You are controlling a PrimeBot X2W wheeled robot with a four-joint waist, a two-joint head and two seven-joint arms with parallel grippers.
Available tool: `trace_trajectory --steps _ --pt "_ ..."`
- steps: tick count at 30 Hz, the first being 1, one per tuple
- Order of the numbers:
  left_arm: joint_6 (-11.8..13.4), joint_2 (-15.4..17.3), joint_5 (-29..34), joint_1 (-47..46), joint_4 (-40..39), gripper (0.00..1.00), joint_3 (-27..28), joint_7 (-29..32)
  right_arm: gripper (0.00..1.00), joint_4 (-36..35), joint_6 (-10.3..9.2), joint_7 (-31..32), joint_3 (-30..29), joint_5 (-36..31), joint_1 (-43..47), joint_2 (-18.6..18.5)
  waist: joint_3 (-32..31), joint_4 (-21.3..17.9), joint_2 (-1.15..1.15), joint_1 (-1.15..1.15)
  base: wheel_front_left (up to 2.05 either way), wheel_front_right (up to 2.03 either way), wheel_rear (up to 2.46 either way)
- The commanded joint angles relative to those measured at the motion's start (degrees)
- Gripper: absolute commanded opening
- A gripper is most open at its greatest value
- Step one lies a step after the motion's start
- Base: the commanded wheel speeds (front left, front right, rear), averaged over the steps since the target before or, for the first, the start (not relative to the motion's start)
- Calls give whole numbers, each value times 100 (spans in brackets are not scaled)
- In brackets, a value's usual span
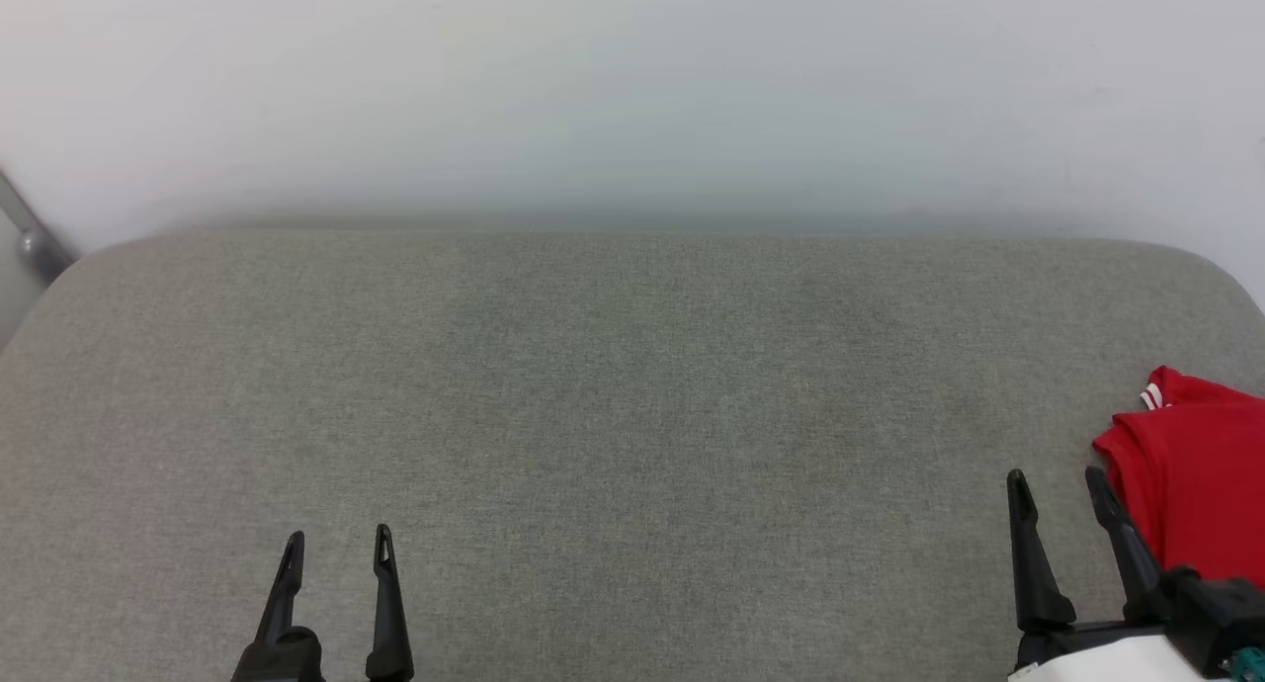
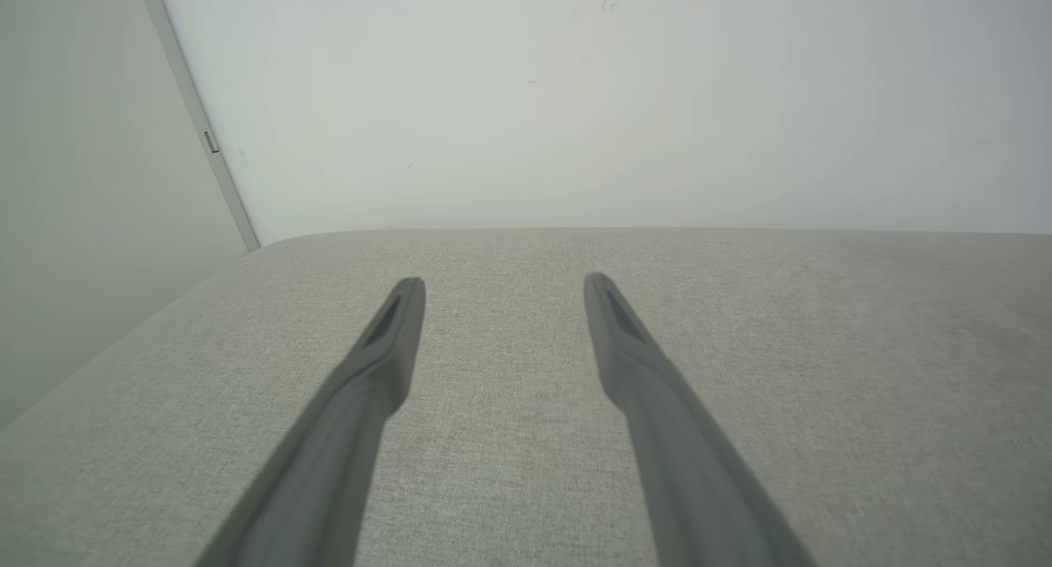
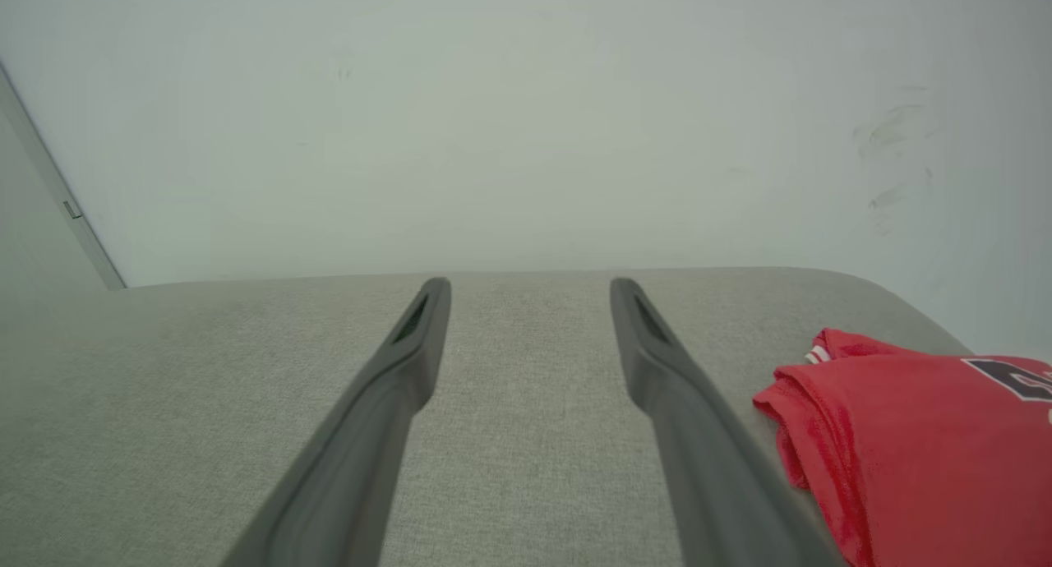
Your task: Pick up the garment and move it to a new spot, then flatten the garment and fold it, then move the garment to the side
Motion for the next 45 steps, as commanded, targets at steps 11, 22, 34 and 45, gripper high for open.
trace_trajectory --steps 11,22,34,45 --pt "-57 -8 41 202 48 100 -39 -14 100 -182 -5 -9 -50 371 576 24 -217 95 0 1 0 0 0" --pt "-142 -9 -96 261 60 100 -65 -14 100 -196 -5 -9 -42 396 687 25 -281 57 0 1 0 0 0" --pt "-184 17 -721 158 279 0 -59 106 0 51 1 115 -17 882 556 -4 -267 37 0 1 0 0 0" --pt "-360 87 -2052 -138 476 0 -20 350 0 197 0 389 -26 2059 292 -41 -235 7 0 1 0 0 0"
